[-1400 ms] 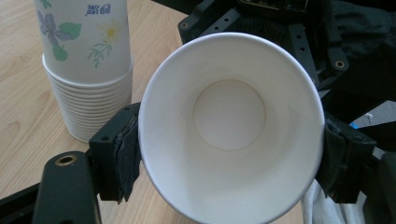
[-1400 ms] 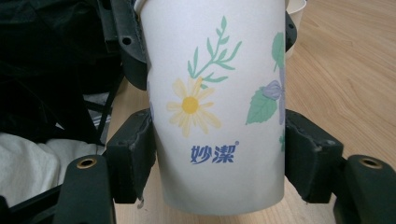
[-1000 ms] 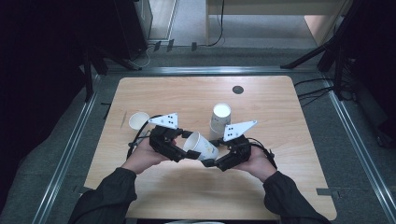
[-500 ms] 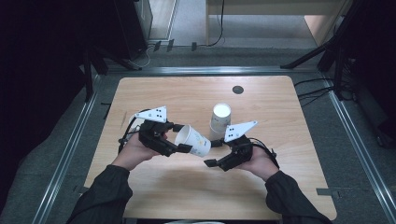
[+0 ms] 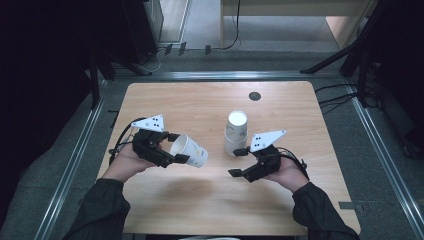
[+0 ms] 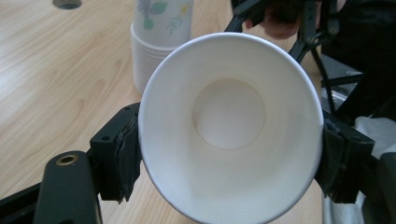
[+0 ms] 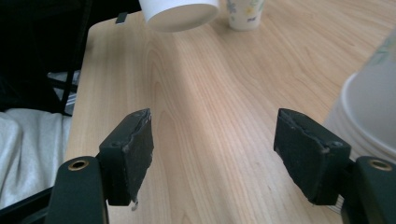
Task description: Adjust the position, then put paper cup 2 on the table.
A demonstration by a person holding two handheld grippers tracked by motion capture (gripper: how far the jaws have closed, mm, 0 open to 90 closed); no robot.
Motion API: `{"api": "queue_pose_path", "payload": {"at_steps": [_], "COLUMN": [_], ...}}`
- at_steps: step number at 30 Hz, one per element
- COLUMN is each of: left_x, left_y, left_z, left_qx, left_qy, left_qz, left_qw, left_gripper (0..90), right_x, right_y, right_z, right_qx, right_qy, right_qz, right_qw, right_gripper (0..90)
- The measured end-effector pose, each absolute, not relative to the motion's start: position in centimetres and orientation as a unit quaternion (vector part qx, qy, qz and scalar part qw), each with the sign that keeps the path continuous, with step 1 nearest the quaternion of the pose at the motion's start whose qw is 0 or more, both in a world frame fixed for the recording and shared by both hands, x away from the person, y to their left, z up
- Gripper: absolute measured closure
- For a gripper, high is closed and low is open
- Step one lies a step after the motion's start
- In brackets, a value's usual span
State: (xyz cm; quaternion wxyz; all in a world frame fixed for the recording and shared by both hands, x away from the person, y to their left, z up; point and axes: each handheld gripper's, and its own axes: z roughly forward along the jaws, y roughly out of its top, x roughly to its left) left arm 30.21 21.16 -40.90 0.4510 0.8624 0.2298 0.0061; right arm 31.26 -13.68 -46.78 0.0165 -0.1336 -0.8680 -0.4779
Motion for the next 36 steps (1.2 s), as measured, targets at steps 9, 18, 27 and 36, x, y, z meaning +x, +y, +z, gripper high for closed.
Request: {"api": "queue_pose_path", "payload": {"at_steps": [9,18,27,36], "left_x": [29.5,29.1,29.3,30.1], "left_y": [23.1,24.9,26.4,27.5], "left_z": [-41.2,-41.5,-41.8,-42.2], "left_qx": [0.87,0.883,0.894,0.908], "left_qy": [0.242,0.258,0.273,0.286], "left_qz": [0.014,0.029,0.038,0.048], "left_qw": [0.429,0.391,0.353,0.303], "left_gripper": [21.7,21.7,21.7,21.9], "right_x": [30.8,31.4,31.3,31.4], "right_y": [-14.4,-15.4,-15.4,-15.4], "right_z": [-46.3,-46.5,-46.7,-46.7], "right_qx": [-0.139,-0.166,-0.171,-0.167], "right_qy": [-0.868,-0.868,-0.87,-0.873], "right_qz": [-0.477,-0.467,-0.461,-0.457], "right_qw": [-0.006,-0.024,-0.036,-0.04], "right_gripper": [28.4,28.3,28.2,28.2]}}
